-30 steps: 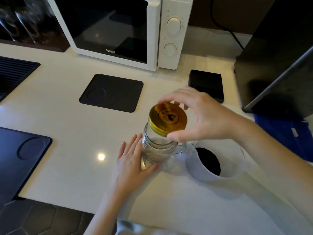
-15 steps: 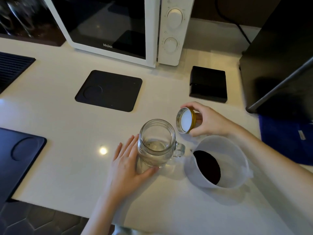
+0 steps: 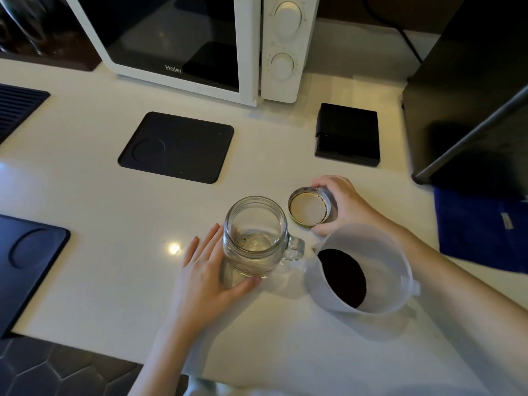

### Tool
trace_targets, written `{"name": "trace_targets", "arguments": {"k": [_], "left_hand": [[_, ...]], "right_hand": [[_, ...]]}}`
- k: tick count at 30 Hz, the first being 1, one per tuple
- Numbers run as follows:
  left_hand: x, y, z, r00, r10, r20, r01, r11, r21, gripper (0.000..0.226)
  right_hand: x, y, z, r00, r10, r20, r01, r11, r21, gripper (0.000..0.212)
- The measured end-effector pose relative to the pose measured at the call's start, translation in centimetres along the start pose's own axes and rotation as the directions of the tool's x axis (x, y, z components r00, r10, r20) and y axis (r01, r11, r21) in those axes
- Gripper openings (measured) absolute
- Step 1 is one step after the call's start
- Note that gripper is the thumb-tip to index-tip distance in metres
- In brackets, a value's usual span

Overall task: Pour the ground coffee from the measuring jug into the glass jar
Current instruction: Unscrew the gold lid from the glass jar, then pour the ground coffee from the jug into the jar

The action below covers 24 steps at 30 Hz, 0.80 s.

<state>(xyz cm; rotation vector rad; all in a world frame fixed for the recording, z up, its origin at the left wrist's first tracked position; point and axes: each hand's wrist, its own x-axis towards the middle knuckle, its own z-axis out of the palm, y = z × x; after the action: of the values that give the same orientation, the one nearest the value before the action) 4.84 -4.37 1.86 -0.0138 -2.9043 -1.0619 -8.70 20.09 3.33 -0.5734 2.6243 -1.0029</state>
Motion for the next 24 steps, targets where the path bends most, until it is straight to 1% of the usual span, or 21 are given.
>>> {"name": "trace_targets", "arguments": {"k": [3,5,7,10,12,14,16,17,19,22,24], "left_hand": [[0.0,-0.3,0.1,1.0,0.01,0.004,-0.01,1.0,0.012,0.075],[0.0,-0.6,0.1,1.0,0.011,0.012,-0.011,1.0,0.021,0.077],[0.1,-0.8,0.1,0.999,0.016,0.027,-0.017,1.0,0.02,0.083],[0.3,-0.6,-0.2,0.999,-0.01,0.05,0.013,0.998,-0.062,0.095],[0.3,0.3,-0.5,0.999,-0.025,0.026,0.028,0.992,-0.124,0.099],[0.1,1.5,-0.8,0.999,-0.028,-0.019,0.024,0.983,-0.182,0.1],[-0.3,2.9,-1.1,0.992,-0.052,-0.112,0.024,0.971,-0.238,0.101],[-0.5,3.6,-1.1,0.984,-0.064,-0.166,0.019,0.967,-0.255,0.101],[-0.7,4.8,-0.9,0.965,-0.081,-0.251,0.014,0.966,-0.259,0.103],[-0.5,5.8,-0.3,0.941,-0.12,-0.315,0.025,0.957,-0.291,0.097],[-0.3,6.0,-0.1,0.93,-0.13,-0.343,0.017,0.949,-0.314,0.089]], "right_hand": [[0.3,-0.2,-0.2,0.998,-0.006,0.066,0.01,0.998,-0.062,0.094],[0.3,-0.6,-0.7,0.991,0.036,0.128,-0.027,0.997,-0.075,0.095],[0.3,-1.1,-1.5,0.983,0.05,0.178,-0.034,0.995,-0.093,0.09],[0.7,-2.5,-2.9,0.986,0.033,0.164,-0.023,0.998,-0.065,0.064],[1.1,-4.2,-3.7,0.99,0.01,0.14,-0.009,1.0,-0.006,0.045],[1.4,-6.5,-4.1,0.989,-0.027,0.147,0.009,0.993,0.121,0.029],[1.5,-8.8,-3.9,0.977,-0.072,0.199,0.019,0.967,0.253,0.021],[1.6,-9.8,-3.7,0.966,-0.087,0.242,0.017,0.96,0.28,0.021],[1.7,-11.4,-3.0,0.928,-0.094,0.359,-0.006,0.963,0.269,0.029],[1.8,-12.8,-2.1,0.842,-0.059,0.536,-0.09,0.964,0.249,0.054],[1.6,-13.2,-1.9,0.806,-0.036,0.591,-0.14,0.958,0.249,0.067]]}}
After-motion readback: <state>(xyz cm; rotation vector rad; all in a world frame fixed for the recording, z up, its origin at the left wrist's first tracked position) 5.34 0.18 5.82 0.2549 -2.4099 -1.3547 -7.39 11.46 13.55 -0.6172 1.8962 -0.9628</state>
